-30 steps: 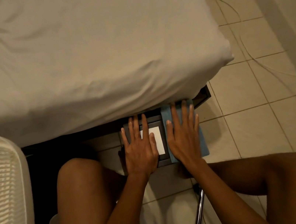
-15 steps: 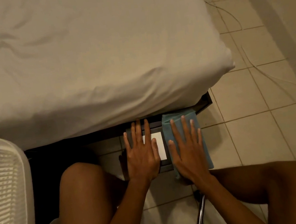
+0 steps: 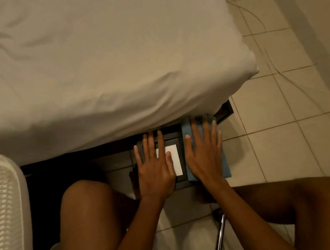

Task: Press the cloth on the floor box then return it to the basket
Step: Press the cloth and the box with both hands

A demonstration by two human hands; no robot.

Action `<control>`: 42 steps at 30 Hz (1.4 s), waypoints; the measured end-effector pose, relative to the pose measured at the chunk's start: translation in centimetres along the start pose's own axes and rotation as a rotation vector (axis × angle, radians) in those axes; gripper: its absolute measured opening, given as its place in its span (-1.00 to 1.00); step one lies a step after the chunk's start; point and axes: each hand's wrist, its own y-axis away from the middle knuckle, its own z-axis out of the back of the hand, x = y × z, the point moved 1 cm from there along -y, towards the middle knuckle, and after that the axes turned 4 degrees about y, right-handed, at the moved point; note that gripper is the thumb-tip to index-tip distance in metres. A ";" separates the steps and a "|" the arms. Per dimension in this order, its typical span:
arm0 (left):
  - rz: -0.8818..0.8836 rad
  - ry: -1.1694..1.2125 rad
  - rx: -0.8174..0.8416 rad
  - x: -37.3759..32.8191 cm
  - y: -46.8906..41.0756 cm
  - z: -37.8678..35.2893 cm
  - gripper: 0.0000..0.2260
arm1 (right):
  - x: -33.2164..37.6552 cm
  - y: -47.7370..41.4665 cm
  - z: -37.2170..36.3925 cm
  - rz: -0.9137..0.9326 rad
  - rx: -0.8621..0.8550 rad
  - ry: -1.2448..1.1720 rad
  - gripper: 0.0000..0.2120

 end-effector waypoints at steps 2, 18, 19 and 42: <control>-0.002 -0.004 0.002 0.0 0.2 0.1 -0.46 | 0.5 1.7 -0.2 0.045 -0.003 -0.019 -0.42; 0.015 0.046 -0.020 -0.2 0.2 0.4 -0.47 | 0.5 3.3 -0.6 0.213 0.033 -0.036 -0.40; 0.017 0.042 -0.026 -0.3 0.2 0.3 -0.48 | 0.3 2.0 -0.5 0.234 0.044 -0.031 -0.42; -0.001 0.073 -0.033 -0.3 -0.1 0.1 -0.47 | 0.4 -0.3 -0.4 0.145 0.032 0.011 -0.38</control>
